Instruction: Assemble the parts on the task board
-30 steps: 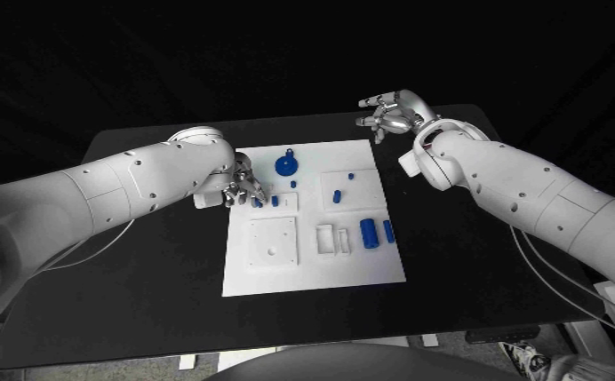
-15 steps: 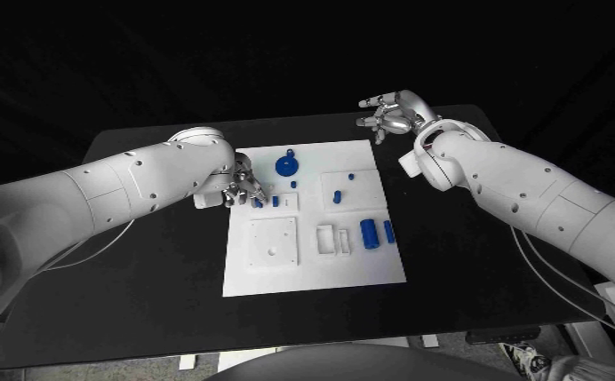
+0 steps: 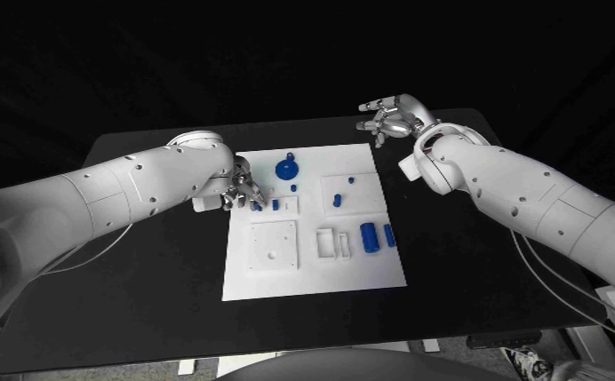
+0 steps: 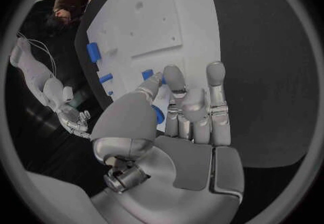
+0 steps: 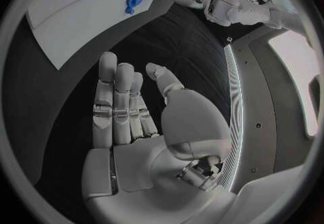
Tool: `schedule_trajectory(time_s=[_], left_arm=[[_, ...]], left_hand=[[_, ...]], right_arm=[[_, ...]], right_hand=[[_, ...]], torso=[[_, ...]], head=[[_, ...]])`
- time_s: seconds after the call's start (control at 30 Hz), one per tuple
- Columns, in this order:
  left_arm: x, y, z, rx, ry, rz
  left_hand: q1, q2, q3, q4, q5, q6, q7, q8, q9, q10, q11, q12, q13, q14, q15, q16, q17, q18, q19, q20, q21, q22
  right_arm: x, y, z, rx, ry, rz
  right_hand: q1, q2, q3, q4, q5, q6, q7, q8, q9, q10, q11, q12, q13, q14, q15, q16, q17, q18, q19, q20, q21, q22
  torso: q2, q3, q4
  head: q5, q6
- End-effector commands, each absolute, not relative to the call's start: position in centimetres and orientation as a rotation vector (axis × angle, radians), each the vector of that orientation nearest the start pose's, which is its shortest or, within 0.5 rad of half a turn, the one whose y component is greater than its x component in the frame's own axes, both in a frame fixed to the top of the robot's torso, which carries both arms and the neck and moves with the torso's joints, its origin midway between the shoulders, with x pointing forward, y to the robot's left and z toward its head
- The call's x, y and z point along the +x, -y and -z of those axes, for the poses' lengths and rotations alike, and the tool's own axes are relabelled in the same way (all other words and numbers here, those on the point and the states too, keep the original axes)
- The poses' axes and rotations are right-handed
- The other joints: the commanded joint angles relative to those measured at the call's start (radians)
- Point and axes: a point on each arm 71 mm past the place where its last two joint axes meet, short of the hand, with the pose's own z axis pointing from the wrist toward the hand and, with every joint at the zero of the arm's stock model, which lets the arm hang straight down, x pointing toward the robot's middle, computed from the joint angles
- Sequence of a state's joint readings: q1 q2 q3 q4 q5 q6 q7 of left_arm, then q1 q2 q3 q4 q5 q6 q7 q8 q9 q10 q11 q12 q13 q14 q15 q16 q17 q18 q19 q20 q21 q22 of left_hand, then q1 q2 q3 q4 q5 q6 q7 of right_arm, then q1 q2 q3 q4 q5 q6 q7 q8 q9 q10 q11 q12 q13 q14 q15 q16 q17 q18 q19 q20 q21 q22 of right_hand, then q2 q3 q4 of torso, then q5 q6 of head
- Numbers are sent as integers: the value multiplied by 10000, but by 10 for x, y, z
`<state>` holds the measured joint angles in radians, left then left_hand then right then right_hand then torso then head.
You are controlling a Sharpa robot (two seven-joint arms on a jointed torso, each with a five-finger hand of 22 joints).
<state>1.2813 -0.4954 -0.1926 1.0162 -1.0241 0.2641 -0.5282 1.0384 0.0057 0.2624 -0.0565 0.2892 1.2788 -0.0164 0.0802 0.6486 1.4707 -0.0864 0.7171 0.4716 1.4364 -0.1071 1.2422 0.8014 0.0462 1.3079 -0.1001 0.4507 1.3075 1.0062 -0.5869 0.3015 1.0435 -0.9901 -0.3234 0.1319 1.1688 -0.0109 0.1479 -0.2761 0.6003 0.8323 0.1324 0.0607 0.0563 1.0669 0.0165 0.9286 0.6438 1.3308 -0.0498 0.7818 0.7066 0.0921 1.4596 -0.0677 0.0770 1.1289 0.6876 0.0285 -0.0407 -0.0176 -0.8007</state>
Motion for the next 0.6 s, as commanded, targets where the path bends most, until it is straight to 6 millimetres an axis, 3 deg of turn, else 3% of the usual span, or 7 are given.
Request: schedule_trajectory(time_s=[0.03, 0.6], left_arm=[[548, -196, 259, -1709, -24403, 1376], [548, -197, 259, -1760, -24335, 1365]], left_hand=[[21, -12, -2, 60, -39, 219, -132, 44, 12, 414, -11, -41, 8, 25, -66, -22, 9, 46, 19, -25, -66, 181], [-48, -31, -48, 141, -61, 225, -132, 41, 9, 414, -12, -40, 11, 26, -69, -18, 15, 53, 23, -20, -71, 181]], right_arm=[[562, 229, 211, 5265, -15093, -9371], [562, 229, 211, 5276, -15076, -9373]], right_hand=[[-155, -57, -51, 41, 47, -84, 23, -60, -15, 5, -4, -54, -18, -5, -11, -53, -23, 41, -79, -9, 2, -50], [-122, 1, -188, 5, 51, -75, 25, -61, -15, 4, -3, -62, -33, -8, -9, -61, -36, 38, -61, -9, -1, -142]], torso=[[2, -5, 4], [-1, -2, -3]], head=[[-9, 19], [37, -46]])
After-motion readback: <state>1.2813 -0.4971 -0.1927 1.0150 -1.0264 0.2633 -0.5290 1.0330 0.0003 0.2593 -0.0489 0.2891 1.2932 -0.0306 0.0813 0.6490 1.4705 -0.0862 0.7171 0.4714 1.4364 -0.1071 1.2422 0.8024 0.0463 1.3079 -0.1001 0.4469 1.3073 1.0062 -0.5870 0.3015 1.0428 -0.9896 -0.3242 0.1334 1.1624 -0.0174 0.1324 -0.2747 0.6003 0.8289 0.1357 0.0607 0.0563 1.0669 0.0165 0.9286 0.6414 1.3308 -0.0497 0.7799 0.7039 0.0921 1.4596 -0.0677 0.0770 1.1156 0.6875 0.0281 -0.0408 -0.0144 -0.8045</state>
